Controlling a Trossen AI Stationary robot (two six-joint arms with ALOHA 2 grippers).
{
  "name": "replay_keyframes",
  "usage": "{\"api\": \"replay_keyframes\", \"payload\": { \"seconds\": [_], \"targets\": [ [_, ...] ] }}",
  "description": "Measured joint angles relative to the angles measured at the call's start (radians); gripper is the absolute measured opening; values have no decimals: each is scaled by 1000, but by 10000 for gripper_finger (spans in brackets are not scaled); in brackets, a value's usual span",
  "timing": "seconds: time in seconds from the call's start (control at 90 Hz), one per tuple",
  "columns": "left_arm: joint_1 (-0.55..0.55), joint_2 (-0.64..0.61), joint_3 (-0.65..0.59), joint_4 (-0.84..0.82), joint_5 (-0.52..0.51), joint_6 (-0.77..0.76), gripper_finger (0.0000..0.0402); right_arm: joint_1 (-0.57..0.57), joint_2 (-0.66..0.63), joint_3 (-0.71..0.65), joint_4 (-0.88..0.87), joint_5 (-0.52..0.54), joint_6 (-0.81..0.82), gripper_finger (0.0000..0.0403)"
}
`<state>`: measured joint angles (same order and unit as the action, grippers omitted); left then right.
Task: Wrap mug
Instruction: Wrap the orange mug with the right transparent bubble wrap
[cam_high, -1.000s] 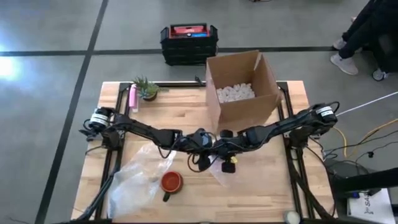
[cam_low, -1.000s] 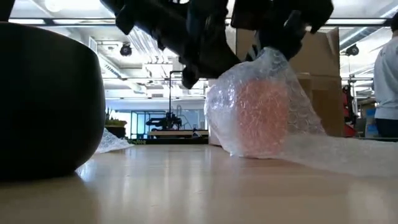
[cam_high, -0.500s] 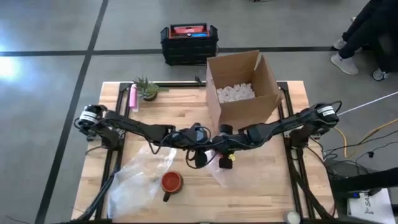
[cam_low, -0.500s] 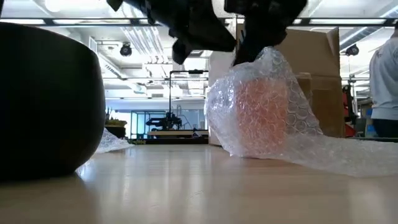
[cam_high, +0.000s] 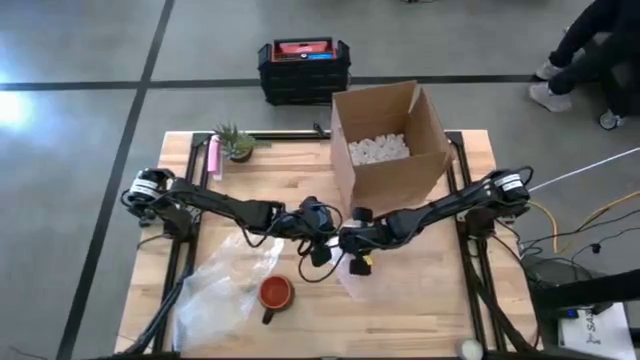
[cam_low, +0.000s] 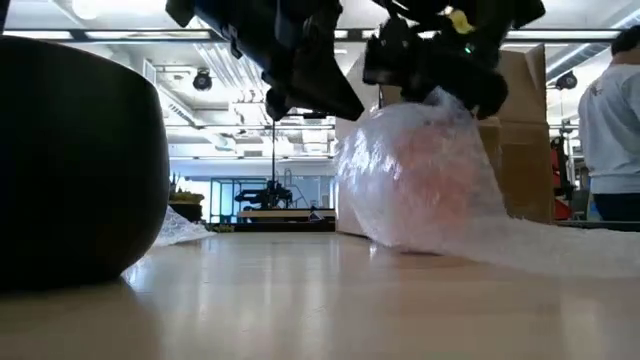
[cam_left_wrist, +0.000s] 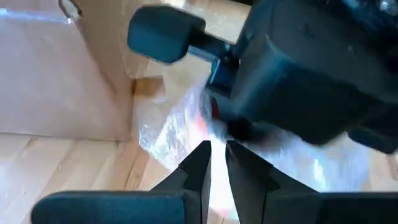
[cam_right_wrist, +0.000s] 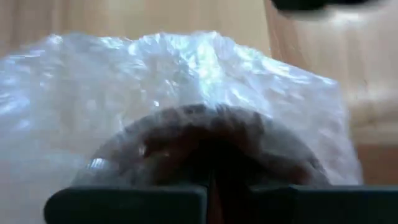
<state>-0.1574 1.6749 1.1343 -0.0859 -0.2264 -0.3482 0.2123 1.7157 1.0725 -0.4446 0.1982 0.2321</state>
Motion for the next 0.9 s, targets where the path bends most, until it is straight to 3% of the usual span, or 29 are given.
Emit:
{"api": "replay_keyframes", "payload": {
  "seconds": [0.444, 0.656, 0.9],
  "targets": [
    [0, 0, 0, 12, 0, 2, 36, -1, -113, 124, -142, -28, -41, 0],
    [0, 0, 0, 9, 0, 3, 36, 1, -153, 142, -136, -237, -77, 0],
    [-1, 0, 0, 6, 0, 3, 36, 3, -68, 94, -88, -246, -75, 0]
  ]
}}
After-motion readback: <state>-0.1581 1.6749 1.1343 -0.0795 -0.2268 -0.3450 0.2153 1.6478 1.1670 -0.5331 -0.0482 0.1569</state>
